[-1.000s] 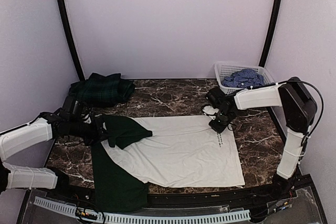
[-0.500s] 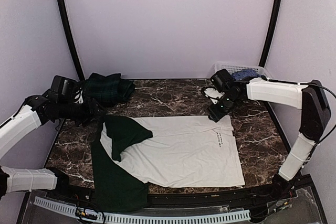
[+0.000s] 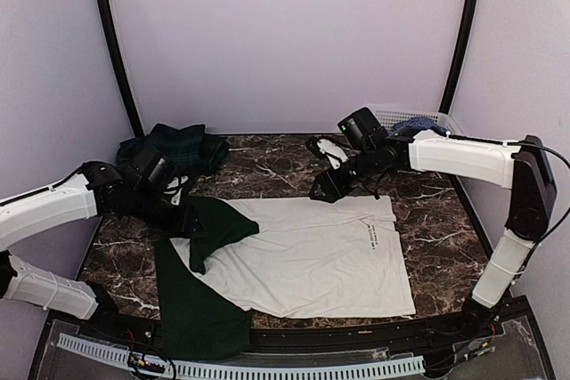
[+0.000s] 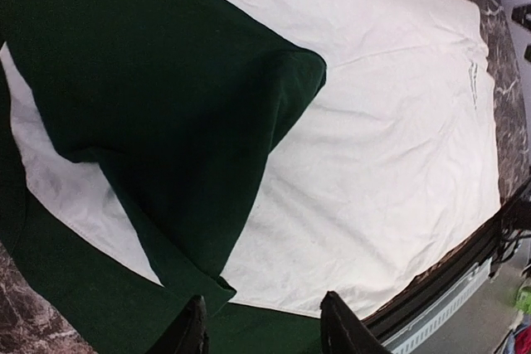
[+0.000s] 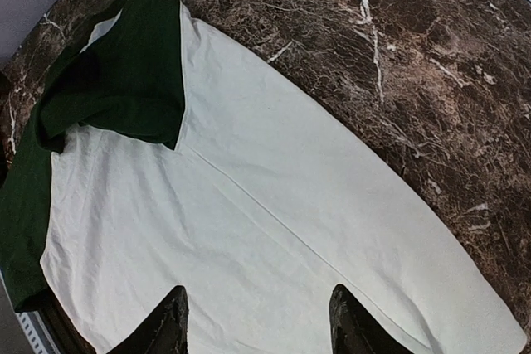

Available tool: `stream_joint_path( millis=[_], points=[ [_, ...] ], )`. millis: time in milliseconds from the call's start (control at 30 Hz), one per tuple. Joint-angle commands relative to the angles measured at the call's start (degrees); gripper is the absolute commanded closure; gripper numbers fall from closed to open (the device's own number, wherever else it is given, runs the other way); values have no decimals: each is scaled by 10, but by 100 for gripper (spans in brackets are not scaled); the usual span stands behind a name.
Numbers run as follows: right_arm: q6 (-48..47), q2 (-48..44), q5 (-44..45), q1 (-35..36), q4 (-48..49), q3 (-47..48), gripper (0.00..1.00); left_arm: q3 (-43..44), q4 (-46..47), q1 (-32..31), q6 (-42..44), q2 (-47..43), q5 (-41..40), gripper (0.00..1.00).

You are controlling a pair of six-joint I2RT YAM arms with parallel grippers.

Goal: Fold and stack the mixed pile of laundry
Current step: Adjust the 1/3-folded T-shirt at the center of the board.

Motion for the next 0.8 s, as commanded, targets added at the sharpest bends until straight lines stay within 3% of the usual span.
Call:
stream_joint_path(
  millis=[0, 267, 500, 767],
  points=[
    [17, 39, -39, 0, 35, 17, 46, 30, -39, -38, 49, 59, -56, 56],
    [22, 54, -52, 0, 52, -1, 48, 64, -84, -62, 55, 147, -107, 55],
    [22, 46, -47, 0, 59, -11, 49, 97, -161, -86, 27, 129, -140, 52],
    [18, 42, -40, -1, 60, -14, 49, 138, -252, -174, -5, 200, -207, 50]
  ],
)
